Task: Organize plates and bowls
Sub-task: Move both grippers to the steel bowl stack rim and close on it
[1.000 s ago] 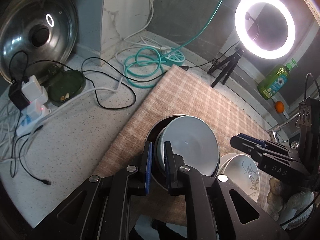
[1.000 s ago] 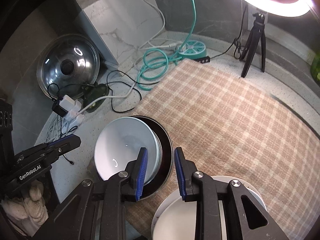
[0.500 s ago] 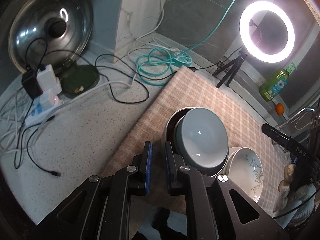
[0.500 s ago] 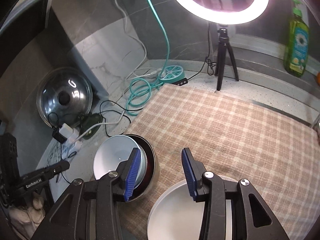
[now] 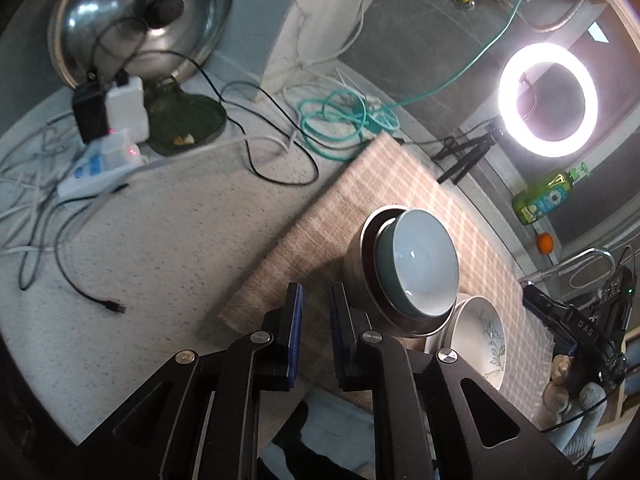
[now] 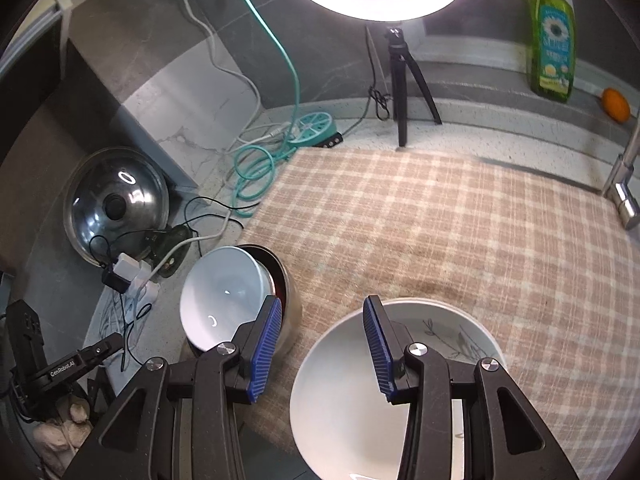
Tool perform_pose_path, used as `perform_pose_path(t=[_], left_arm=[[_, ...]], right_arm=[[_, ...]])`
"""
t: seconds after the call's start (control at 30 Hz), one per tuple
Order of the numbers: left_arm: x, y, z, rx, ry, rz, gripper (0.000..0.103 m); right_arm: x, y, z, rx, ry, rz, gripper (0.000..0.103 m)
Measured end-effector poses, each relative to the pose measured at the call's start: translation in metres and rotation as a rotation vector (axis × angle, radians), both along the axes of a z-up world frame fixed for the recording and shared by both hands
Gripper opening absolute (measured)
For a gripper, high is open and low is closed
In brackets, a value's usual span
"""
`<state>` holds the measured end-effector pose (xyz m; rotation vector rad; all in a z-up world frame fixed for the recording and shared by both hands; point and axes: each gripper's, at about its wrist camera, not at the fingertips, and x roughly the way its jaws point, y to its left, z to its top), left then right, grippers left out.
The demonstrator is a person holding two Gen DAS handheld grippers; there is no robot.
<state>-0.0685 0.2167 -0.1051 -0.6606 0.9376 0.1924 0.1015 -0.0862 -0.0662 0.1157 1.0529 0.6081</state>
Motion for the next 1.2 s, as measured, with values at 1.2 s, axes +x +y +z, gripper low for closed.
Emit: perform_pose_path(t=[1.2], left_arm=[[0.082, -0.027, -0.046, -0.004, 0.080, -0.184, 0.011]], right_arm=[[0.017, 0.060, -0.068, 0.012, 0.162, -0.001, 0.014]])
